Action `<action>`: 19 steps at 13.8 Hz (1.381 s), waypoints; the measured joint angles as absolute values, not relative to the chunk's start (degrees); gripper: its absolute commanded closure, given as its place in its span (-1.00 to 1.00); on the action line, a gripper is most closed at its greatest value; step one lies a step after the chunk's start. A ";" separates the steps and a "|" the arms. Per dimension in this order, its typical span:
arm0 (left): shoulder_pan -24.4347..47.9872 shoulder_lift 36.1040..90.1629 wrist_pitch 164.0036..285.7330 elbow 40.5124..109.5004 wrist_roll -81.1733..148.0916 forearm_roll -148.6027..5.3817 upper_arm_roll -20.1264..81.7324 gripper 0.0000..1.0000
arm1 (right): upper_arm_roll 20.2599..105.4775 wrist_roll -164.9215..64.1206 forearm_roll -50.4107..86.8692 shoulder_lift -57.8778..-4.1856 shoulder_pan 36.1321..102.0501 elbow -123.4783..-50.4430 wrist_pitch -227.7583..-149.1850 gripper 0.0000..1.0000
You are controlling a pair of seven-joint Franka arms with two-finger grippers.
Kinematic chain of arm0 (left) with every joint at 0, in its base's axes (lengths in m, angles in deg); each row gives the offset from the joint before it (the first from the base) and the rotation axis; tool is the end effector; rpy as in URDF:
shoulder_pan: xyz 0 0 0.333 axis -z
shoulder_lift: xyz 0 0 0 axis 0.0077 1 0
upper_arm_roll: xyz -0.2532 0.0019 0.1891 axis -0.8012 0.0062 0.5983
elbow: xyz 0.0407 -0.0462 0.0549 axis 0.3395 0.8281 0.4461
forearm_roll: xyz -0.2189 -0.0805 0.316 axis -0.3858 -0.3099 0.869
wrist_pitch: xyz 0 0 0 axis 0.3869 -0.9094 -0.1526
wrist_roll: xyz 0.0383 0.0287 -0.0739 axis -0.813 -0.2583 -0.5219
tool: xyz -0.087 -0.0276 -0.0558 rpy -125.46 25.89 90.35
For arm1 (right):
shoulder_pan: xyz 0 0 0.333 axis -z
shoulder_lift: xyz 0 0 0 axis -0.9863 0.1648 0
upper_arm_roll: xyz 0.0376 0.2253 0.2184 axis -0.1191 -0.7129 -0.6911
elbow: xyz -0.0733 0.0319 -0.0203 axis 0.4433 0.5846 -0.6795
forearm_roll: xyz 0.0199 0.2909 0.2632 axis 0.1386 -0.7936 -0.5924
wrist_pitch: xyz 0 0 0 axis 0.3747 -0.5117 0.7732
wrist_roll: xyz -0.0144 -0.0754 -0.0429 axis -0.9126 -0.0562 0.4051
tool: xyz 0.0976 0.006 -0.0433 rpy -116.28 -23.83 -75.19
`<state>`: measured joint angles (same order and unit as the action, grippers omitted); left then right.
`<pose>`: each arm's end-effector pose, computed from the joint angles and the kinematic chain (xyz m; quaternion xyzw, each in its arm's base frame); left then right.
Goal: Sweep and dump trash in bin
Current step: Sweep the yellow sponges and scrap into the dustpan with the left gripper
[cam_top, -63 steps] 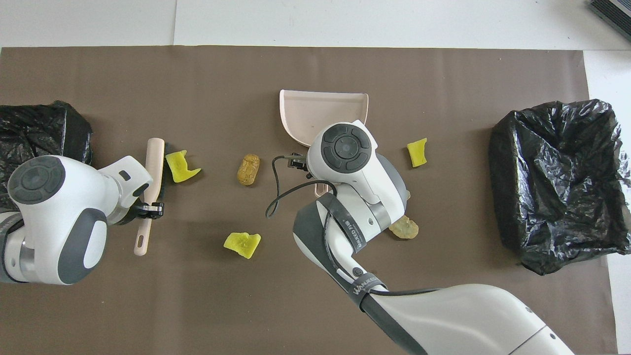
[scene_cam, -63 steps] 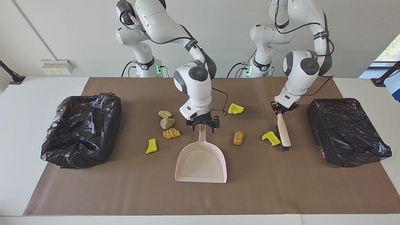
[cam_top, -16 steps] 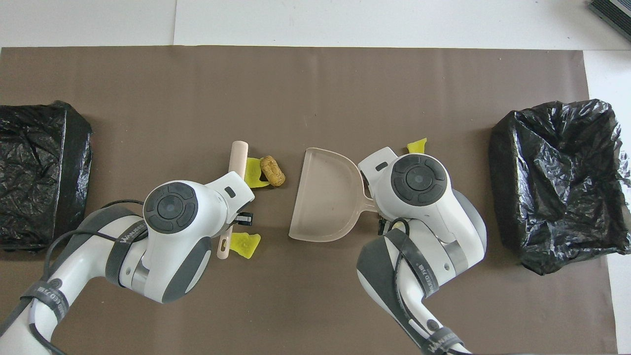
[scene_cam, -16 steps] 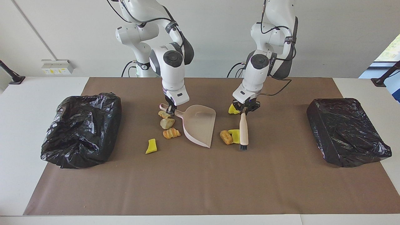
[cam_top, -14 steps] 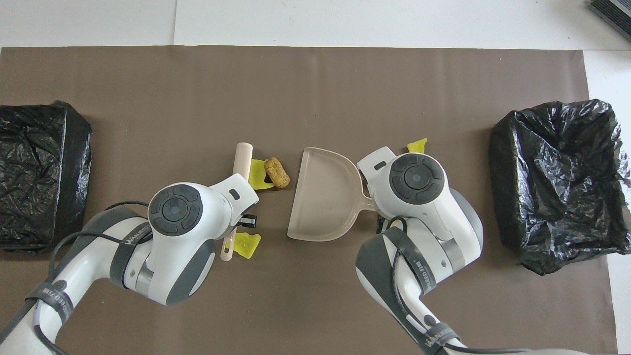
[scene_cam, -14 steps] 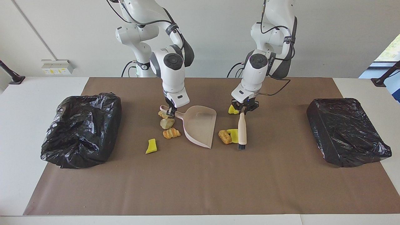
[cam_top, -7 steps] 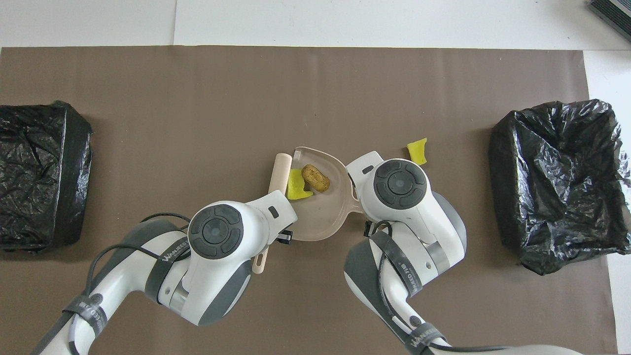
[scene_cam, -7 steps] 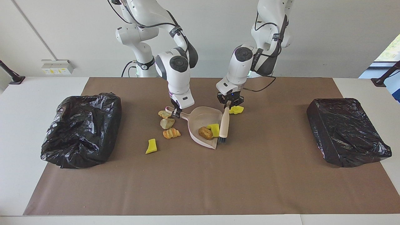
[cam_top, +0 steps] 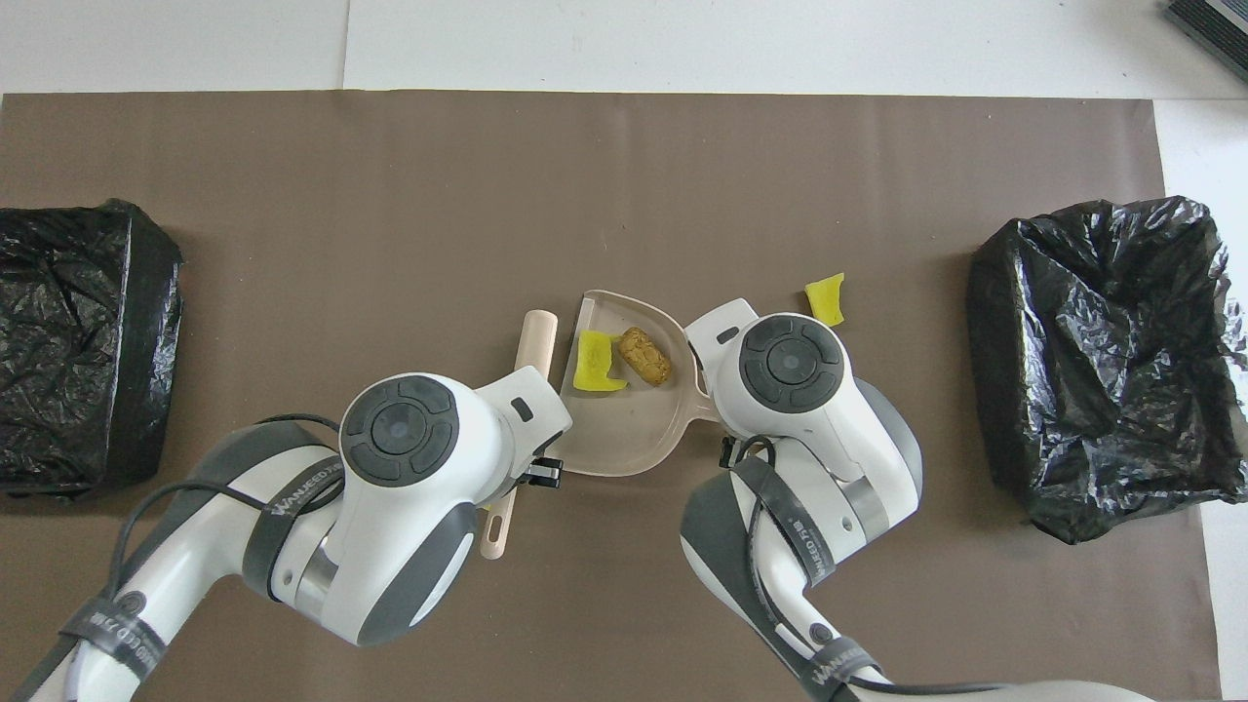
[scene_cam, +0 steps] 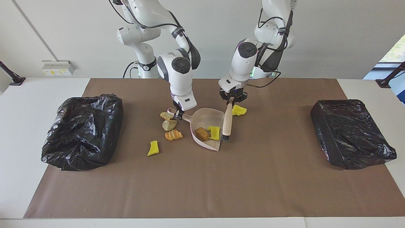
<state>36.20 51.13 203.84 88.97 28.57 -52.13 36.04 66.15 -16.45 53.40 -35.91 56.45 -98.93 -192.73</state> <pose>0.4285 -0.3002 0.4121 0.9936 -0.0983 -0.0497 0.0243 0.5120 0.2670 0.3581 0.8055 0.5908 -0.0405 0.0223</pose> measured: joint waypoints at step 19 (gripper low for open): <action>38.13 38.43 204.57 108.84 -12.38 -53.10 34.12 1.00 | 66.14 -9.87 53.40 -35.89 55.64 -99.20 -191.69 1.00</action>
<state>38.13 38.43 204.57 108.84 -12.38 -53.10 34.12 66.14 -9.87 53.40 -35.89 55.64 -99.20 -191.69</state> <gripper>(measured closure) 0.749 0.683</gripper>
